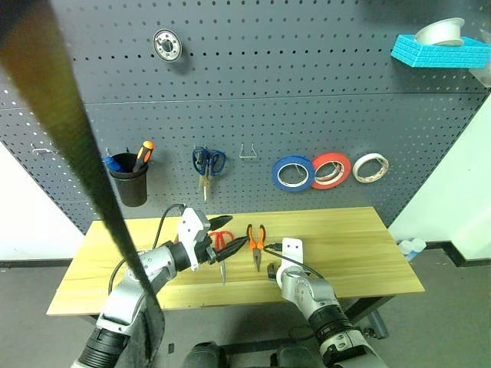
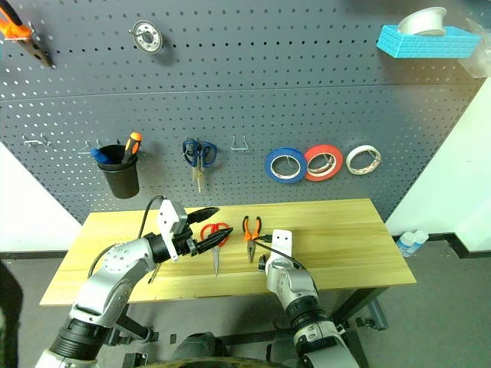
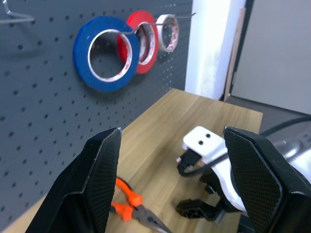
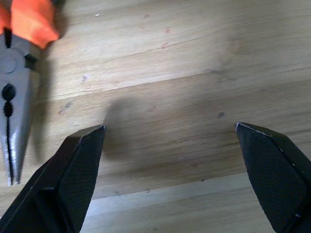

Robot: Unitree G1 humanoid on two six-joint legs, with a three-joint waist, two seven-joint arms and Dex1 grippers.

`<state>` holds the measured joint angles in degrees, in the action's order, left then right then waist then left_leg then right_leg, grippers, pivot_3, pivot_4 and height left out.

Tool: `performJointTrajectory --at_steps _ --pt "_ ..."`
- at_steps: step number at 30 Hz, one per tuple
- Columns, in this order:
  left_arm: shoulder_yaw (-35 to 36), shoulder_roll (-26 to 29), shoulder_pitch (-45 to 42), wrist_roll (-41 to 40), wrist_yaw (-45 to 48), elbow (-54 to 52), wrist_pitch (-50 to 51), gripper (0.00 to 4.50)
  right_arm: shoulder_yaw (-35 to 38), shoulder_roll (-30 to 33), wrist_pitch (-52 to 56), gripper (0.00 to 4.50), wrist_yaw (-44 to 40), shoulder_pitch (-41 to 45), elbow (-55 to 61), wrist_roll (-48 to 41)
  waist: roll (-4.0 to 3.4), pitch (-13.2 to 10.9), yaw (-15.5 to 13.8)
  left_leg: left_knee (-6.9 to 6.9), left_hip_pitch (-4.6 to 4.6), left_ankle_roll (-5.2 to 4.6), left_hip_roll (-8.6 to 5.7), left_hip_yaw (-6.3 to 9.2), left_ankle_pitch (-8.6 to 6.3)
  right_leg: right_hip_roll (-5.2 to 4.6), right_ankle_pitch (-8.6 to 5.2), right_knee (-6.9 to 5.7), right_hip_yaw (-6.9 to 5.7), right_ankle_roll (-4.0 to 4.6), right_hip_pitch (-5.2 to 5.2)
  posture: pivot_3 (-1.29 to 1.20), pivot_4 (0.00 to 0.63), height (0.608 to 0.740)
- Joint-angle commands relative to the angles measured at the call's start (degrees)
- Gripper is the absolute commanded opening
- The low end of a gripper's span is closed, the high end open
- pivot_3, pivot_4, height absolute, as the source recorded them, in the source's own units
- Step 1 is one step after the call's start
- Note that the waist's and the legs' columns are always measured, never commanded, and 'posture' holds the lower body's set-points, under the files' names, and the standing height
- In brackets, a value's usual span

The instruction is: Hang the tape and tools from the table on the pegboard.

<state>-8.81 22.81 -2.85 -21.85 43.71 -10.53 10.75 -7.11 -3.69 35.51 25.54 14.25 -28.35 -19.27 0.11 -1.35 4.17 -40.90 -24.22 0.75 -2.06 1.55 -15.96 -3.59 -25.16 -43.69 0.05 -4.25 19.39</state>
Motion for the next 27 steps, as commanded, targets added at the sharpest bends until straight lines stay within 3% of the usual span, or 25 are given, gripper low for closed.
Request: performJointTrajectory --at_steps 1,14,18,21,24,27 --pt "-0.6 -2.5 -9.6 1.8 1.9 8.0 -2.4 3.51 -2.4 9.7 11.8 4.48 -10.6 25.6 19.1 3.1 0.02 0.0 -0.1 0.04 0.0 0.0 0.0 0.01 0.0 0.0 0.01 0.05 0.0 -0.01 -0.01 -0.14 0.0 0.68" --pt "-1.1 -3.2 -18.3 3.1 3.5 16.2 -2.0 3.51 0.6 12.0 7.0 4.48 -7.9 22.8 18.7 2.8 0.01 -0.1 -0.2 0.16 -0.06 -0.11 0.0 0.04 -0.07 0.0 0.13 0.51 -0.02 -0.2 -0.14 -0.18 0.0 0.68" --pt "-1.6 -3.3 -20.4 3.9 3.9 17.7 -2.5 3.51 1.7 15.4 5.7 4.48 -8.4 21.8 20.7 2.8 0.0 -0.1 -0.2 0.19 -0.08 -0.13 0.0 0.04 -0.09 0.0 0.13 0.56 -0.02 -0.2 -0.14 -0.19 0.0 0.68" --pt "-1.5 -3.3 -21.8 4.0 4.2 18.9 -2.7 3.51 4.6 21.8 5.0 4.48 -11.2 21.0 22.3 1.7 -0.02 -0.2 -0.2 0.2 -0.1 -0.15 0.0 0.04 -0.1 0.0 0.13 0.58 -0.02 -0.2 -0.13 -0.2 0.0 0.68" --pt "-1.5 -2.9 -22.6 4.4 4.7 19.7 -3.4 3.51 7.0 32.4 3.8 4.48 -17.9 19.8 22.4 1.4 -0.01 -0.3 -0.2 0.21 -0.1 -0.15 0.0 0.04 -0.1 0.0 0.13 0.58 -0.02 -0.2 -0.12 -0.2 0.0 0.68" --pt "-0.8 -1.8 -23.2 4.3 5.2 19.7 -3.4 3.51 8.3 46.5 -1.9 4.48 -34.3 13.2 23.9 -0.1 0.18 -0.4 -0.8 0.24 -0.1 -0.15 -0.03 0.05 -0.1 -0.01 0.13 0.58 -0.04 -0.2 -0.13 -0.2 0.0 0.68"
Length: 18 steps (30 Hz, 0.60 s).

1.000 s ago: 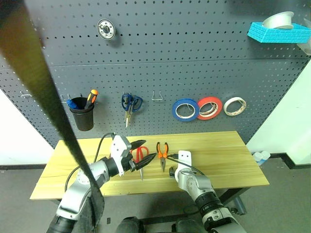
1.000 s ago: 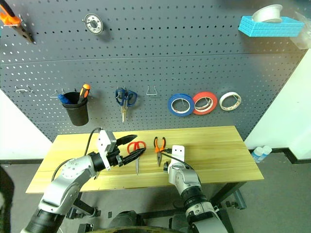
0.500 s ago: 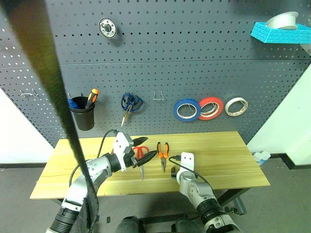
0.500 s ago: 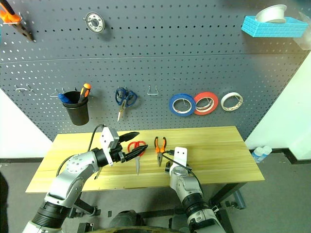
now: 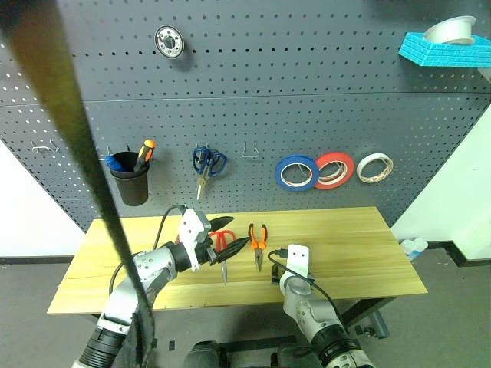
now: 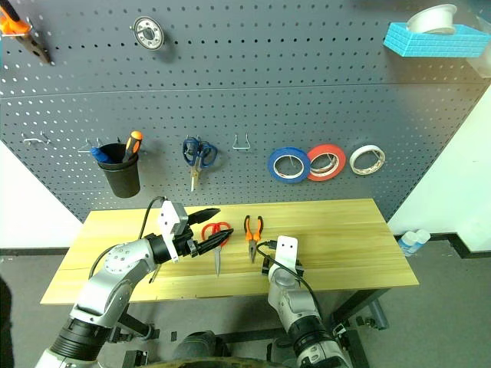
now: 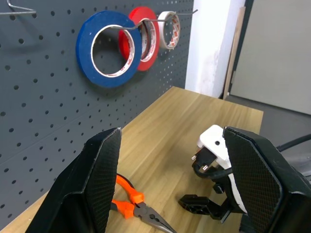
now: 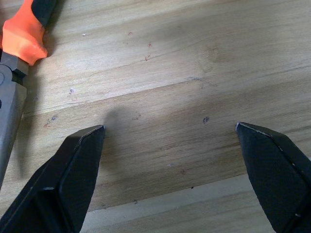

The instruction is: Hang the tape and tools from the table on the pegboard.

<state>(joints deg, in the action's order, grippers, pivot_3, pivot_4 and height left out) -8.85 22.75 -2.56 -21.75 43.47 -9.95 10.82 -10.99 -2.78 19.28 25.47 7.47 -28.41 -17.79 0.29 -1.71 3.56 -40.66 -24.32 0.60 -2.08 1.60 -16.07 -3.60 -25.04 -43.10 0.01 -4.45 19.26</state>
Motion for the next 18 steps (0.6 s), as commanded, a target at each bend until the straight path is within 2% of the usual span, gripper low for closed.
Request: performJointTrajectory --at_steps 1,3,5,10,15,18 --pt "-0.4 -1.3 -23.9 4.1 5.5 19.4 -3.5 3.51 13.0 50.4 11.6 4.48 -39.8 16.9 24.4 -1.7 0.04 -0.1 -0.5 0.03 0.0 0.0 0.0 0.0 0.0 0.0 0.0 0.01 0.0 0.0 0.02 -0.2 0.0 0.68" --pt "0.3 -0.8 -24.3 4.1 5.3 20.1 -3.6 3.51 16.7 56.7 6.2 4.48 -45.4 12.2 22.7 -1.8 0.13 -0.1 -1.1 0.12 0.01 0.0 0.0 0.0 0.0 0.0 0.0 0.03 0.01 0.0 0.06 -0.2 0.0 0.68" --pt "0.6 -0.4 -24.3 4.3 5.2 20.5 -3.7 3.51 20.3 59.9 3.6 4.48 -47.7 10.3 20.8 -3.2 0.2 -0.1 -1.5 0.16 0.01 0.0 0.0 0.0 0.0 0.0 0.0 0.03 0.01 0.0 0.06 -0.21 0.0 0.68" --pt "1.0 -0.2 -23.3 4.4 4.6 19.4 -3.0 3.51 25.1 61.9 1.1 4.48 -50.8 5.7 26.8 -6.5 0.25 -0.2 -2.7 0.19 0.01 0.0 -0.01 -0.01 0.0 -0.02 0.0 0.08 0.01 0.0 0.05 -0.21 0.0 0.68" --pt "1.6 0.0 -23.1 4.7 3.8 18.6 -2.9 3.51 34.8 66.2 -4.6 4.48 -58.8 -3.0 23.6 -9.7 0.28 -0.2 -2.9 0.38 0.03 0.0 -0.01 -0.02 0.0 -0.02 0.0 0.19 0.01 0.0 0.06 -0.19 0.0 0.68" --pt "2.1 0.5 -22.5 4.7 3.7 18.2 -2.8 3.51 38.4 67.0 -5.4 4.48 -61.9 -4.5 24.4 -12.2 0.31 -0.2 -2.9 0.43 0.03 0.0 -0.02 -0.02 0.0 -0.03 0.0 0.25 0.01 0.0 0.06 -0.2 0.0 0.68"
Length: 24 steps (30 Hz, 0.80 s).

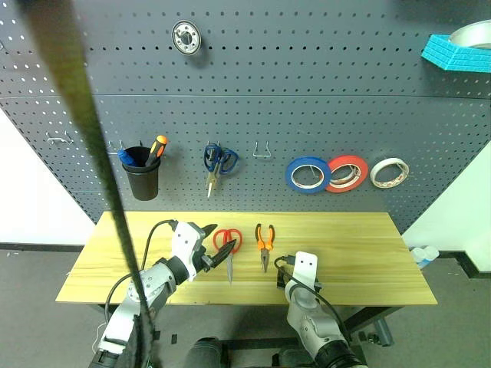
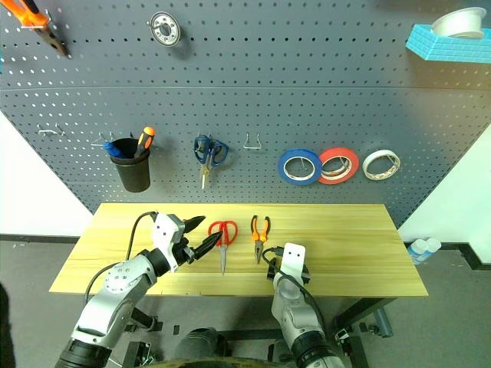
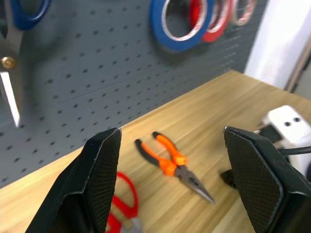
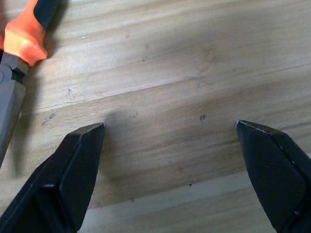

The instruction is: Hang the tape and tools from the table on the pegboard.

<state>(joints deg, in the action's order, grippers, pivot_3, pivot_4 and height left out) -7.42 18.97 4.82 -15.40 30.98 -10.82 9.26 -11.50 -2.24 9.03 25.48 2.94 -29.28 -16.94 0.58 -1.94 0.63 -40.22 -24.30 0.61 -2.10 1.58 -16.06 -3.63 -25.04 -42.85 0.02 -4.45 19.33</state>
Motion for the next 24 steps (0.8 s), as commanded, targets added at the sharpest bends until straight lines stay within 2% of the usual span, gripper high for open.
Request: performJointTrajectory --at_steps 1,3,7,11,14,19,24 --pt "0.6 4.4 -29.5 -1.5 16.1 18.8 -1.1 3.51 38.5 65.5 5.1 4.48 -61.2 0.4 28.5 -13.8 0.02 0.0 0.0 0.03 0.0 0.0 0.0 0.0 0.0 0.0 0.0 0.06 0.0 0.0 -0.01 -0.2 0.0 0.68" --pt "0.7 4.3 -29.1 -1.6 15.7 18.2 -0.6 3.51 37.8 63.8 5.8 4.48 -59.6 0.8 34.1 -15.4 0.04 0.0 0.0 0.09 0.0 0.0 -0.01 0.0 0.0 0.0 0.0 0.15 0.0 0.0 -0.02 -0.19 0.0 0.68" --pt "1.1 4.1 -29.2 -1.3 14.7 17.8 -0.2 3.51 34.0 57.9 8.2 4.48 -51.2 0.5 43.9 -17.1 0.05 0.0 0.0 0.2 -0.02 0.0 -0.01 0.0 0.0 0.0 0.01 0.37 -0.01 -0.01 -0.05 -0.19 0.0 0.68" --pt "1.2 3.6 -29.0 -0.3 12.8 17.7 0.4 3.51 25.6 52.2 10.6 4.48 -42.4 4.3 45.3 -14.8 0.04 0.0 0.0 0.24 -0.03 -0.01 -0.01 0.0 -0.01 0.0 0.02 0.46 -0.03 -0.03 -0.08 -0.19 0.0 0.68" --pt "1.0 3.4 -29.0 0.4 12.2 17.6 0.8 3.51 22.7 50.3 11.3 4.48 -41.0 5.6 45.5 -14.9 0.18 0.0 0.1 0.23 -0.03 -0.01 -0.01 0.0 -0.01 0.0 0.02 0.47 -0.03 -0.04 -0.08 -0.19 0.0 0.68" --pt "0.8 3.2 -29.3 1.3 11.2 17.6 1.5 3.51 22.6 44.7 14.2 4.48 -46.0 7.7 46.8 -10.5 0.12 -0.1 0.1 0.26 -0.01 -0.01 0.02 -0.01 -0.01 0.02 0.06 0.54 -0.05 -0.03 -0.1 -0.19 0.0 0.68" --pt "1.0 3.3 -29.1 2.0 10.4 17.0 3.0 3.51 22.0 43.4 15.0 4.48 -46.4 6.9 48.4 -10.5 0.09 -0.1 0.0 0.27 -0.04 0.0 0.01 -0.01 -0.01 0.01 0.06 0.56 -0.05 -0.03 -0.09 -0.19 0.0 0.68"
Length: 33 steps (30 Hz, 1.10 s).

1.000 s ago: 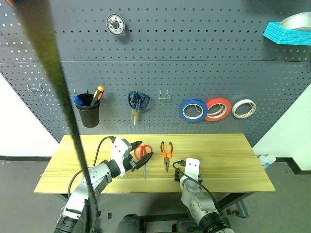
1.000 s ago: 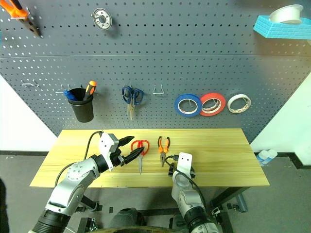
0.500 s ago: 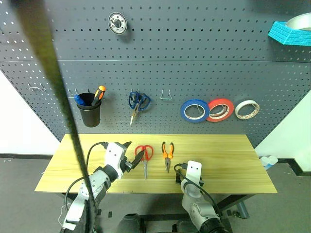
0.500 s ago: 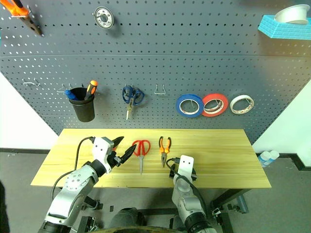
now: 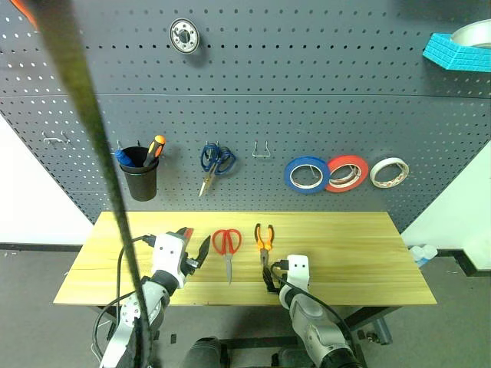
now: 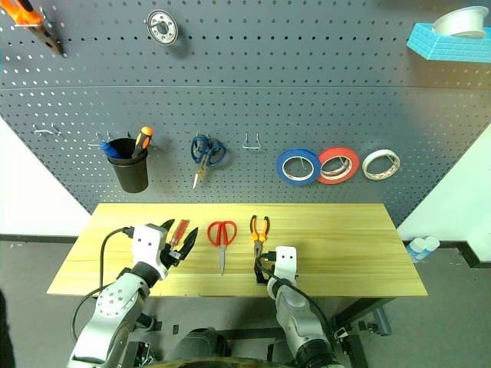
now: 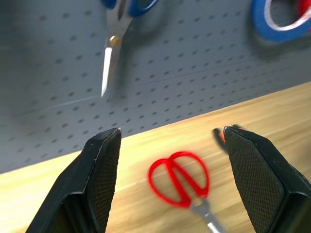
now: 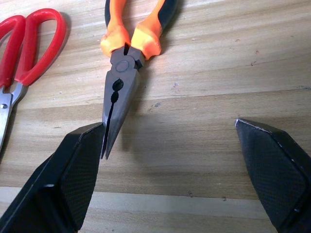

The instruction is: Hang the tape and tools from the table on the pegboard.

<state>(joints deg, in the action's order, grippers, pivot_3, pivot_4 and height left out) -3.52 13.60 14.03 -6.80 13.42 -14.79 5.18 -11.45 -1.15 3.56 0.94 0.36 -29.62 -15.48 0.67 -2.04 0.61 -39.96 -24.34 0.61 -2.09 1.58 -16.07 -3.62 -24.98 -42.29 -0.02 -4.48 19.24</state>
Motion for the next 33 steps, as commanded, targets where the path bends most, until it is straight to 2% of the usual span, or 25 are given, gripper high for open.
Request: performJointTrajectory --at_steps 1,16,19,24,33 --pt "-2.8 8.6 -38.4 -6.5 27.9 20.9 7.1 3.51 21.8 41.7 20.4 4.48 -21.6 9.6 48.8 -12.1 0.0 0.0 0.0 0.0 0.0 0.0 0.0 0.0 0.0 -0.01 0.0 0.01 0.0 0.0 0.0 -0.19 0.0 0.68" --pt "-3.0 7.7 -38.7 -4.9 26.7 20.6 7.3 3.51 20.2 38.5 22.1 4.48 -20.2 11.1 50.8 -11.5 -0.2 -0.4 -0.1 0.0 -0.07 0.0 -0.01 0.0 -0.01 -0.02 0.01 0.05 -0.01 -0.01 0.03 -0.19 0.0 0.68" --pt "-3.0 7.5 -38.9 -4.7 26.7 20.7 7.1 3.51 19.8 38.3 22.1 4.48 -20.0 11.4 50.7 -11.4 -0.32 -0.3 1.9 0.03 0.07 0.01 0.02 -0.05 -0.01 -0.01 0.05 0.07 0.01 0.01 -0.05 -0.19 0.0 0.68" --pt "-3.0 7.7 -39.6 -4.9 27.3 21.4 7.1 3.51 19.8 38.7 22.0 4.48 -20.2 11.4 50.5 -11.7 -0.24 -0.3 3.4 -0.02 -0.02 0.02 0.0 -0.03 -0.01 -0.04 0.09 0.08 -0.01 -0.03 0.0 -0.19 0.0 0.68" --pt "-3.0 8.0 -40.0 -5.5 28.0 21.8 7.2 3.51 18.9 38.2 23.1 4.48 -20.4 12.1 50.7 -11.2 -0.21 -0.1 4.2 -0.02 -0.01 0.01 -0.01 -0.03 0.0 -0.04 0.12 0.06 -0.02 -0.03 0.0 -0.19 0.0 0.68"
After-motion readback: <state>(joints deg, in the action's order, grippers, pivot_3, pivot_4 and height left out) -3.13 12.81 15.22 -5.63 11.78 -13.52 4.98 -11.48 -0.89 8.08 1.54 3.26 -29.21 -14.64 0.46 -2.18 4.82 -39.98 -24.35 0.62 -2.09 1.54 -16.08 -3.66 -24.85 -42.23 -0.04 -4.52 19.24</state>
